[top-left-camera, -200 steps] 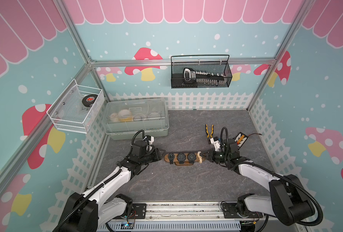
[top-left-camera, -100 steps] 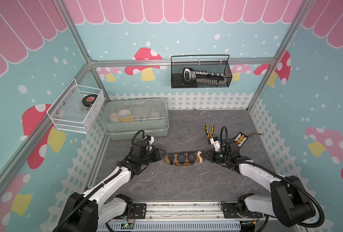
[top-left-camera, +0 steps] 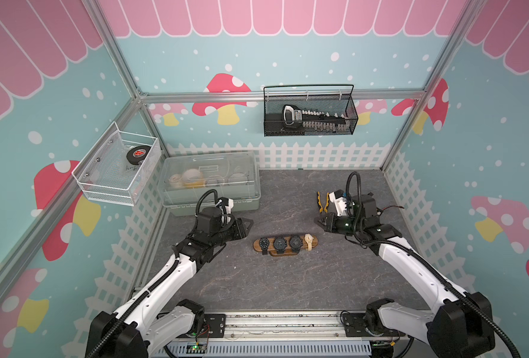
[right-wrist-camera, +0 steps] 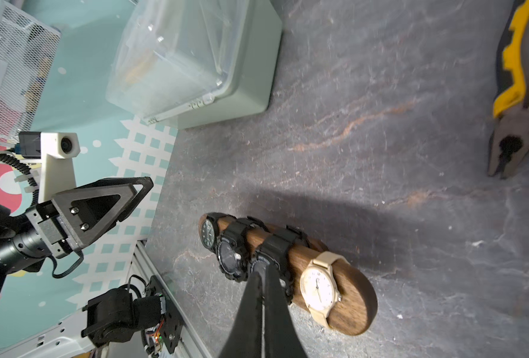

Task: Place watch on stand
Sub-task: Place the watch on the stand, then reset both arms

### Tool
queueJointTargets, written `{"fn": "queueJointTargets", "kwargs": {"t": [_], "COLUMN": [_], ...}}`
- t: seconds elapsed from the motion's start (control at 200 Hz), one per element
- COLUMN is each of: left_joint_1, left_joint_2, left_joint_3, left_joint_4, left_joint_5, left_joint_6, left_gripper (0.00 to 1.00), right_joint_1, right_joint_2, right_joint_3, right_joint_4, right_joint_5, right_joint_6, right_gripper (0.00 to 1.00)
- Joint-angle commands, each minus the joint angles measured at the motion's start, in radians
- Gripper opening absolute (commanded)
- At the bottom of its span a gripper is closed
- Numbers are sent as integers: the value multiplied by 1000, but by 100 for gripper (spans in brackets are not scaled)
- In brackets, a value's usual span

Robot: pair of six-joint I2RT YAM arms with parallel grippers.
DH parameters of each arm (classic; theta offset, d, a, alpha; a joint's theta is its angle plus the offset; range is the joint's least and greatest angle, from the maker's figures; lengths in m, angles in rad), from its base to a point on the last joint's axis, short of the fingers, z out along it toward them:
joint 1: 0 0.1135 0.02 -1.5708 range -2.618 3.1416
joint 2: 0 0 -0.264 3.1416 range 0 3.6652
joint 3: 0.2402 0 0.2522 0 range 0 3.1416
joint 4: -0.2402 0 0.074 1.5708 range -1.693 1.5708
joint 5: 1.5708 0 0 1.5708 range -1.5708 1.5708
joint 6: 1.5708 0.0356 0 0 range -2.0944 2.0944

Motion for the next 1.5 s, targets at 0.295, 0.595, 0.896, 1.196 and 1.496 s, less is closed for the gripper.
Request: {"fn": "queueJointTargets", "kwargs": {"t": [0.295,0.595,0.896,1.196,1.496], "left_joint_1": [8,9,8,22,135], "left_joint_2": [-50,-141,-105,123,226], "left_joint_3": [97,144,-130,-164,-202], "left_joint_4": [-56,-72,446,599,665], "left_joint_5": [-99,-414,-645,-822,-801], "left_joint_6": [17,56,257,371,367], "left_gripper": [99,99,99,99,99], "right_joint_1": [3,3,3,-8,-20], "right_joint_2": [-23,-118,-158,44,174], "right_joint_3": [167,166,-43,-100,-257], "right_joint_4": [-206,-150,160,288,590], "right_joint_5": [200,520,1055,929,1048], "right_joint_6": [-212,-247,-319,-579,-651], "right_gripper": [100,100,100,100,100]}}
